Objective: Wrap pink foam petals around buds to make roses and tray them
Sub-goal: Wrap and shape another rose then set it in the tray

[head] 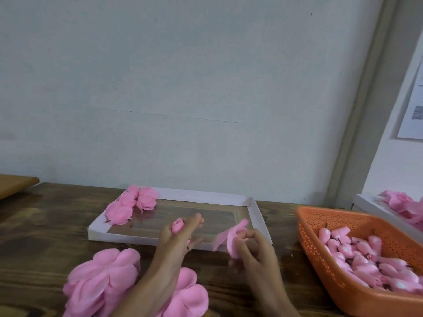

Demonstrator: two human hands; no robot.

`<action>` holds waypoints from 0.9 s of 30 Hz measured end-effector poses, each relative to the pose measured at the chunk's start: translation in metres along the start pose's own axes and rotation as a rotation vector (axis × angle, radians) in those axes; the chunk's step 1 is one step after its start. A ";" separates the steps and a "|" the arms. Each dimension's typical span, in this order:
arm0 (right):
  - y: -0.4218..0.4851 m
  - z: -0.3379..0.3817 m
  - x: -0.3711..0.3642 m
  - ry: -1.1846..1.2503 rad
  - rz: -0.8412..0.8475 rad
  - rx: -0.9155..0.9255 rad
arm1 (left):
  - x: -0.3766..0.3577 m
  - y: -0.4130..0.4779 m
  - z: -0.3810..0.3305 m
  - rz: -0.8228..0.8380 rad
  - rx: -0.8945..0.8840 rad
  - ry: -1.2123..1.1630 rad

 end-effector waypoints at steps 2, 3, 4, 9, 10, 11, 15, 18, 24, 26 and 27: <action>0.003 0.002 0.002 0.015 -0.012 0.048 | -0.003 -0.003 0.002 0.066 0.062 0.007; 0.004 0.002 0.003 0.016 -0.014 0.068 | -0.005 -0.005 0.002 0.103 0.083 0.023; 0.005 0.001 0.003 0.027 -0.013 0.073 | -0.007 -0.008 0.002 0.131 0.097 0.046; 0.003 0.001 -0.002 0.192 0.055 -0.086 | -0.008 -0.013 0.002 0.147 0.101 0.136; 0.002 0.002 -0.003 0.207 0.075 -0.110 | -0.007 -0.013 0.002 0.142 0.109 0.126; 0.001 0.002 -0.004 0.215 0.086 -0.123 | -0.007 -0.012 0.002 0.140 0.111 0.114; 0.004 -0.001 -0.006 0.237 0.108 -0.164 | -0.004 -0.007 0.004 0.066 0.066 0.186; 0.005 -0.003 -0.006 0.298 0.145 -0.183 | -0.003 -0.005 0.005 0.035 0.045 0.234; 0.008 -0.010 -0.005 0.397 0.185 -0.258 | 0.000 -0.008 0.001 0.031 -0.023 0.277; 0.009 -0.011 -0.004 0.374 0.201 -0.263 | 0.000 -0.007 0.002 0.036 -0.051 0.311; 0.010 -0.012 -0.004 0.366 0.216 -0.256 | 0.000 -0.007 0.001 0.037 -0.072 0.331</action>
Point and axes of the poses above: each hand's wrist, its own y-axis towards the middle knuckle, its own x-axis out of the back of the hand, z = x × y, the point moved 1 cm from there along y, towards the middle knuckle, and after that the axes turned 1 degree about -z, right-handed, at the moved point
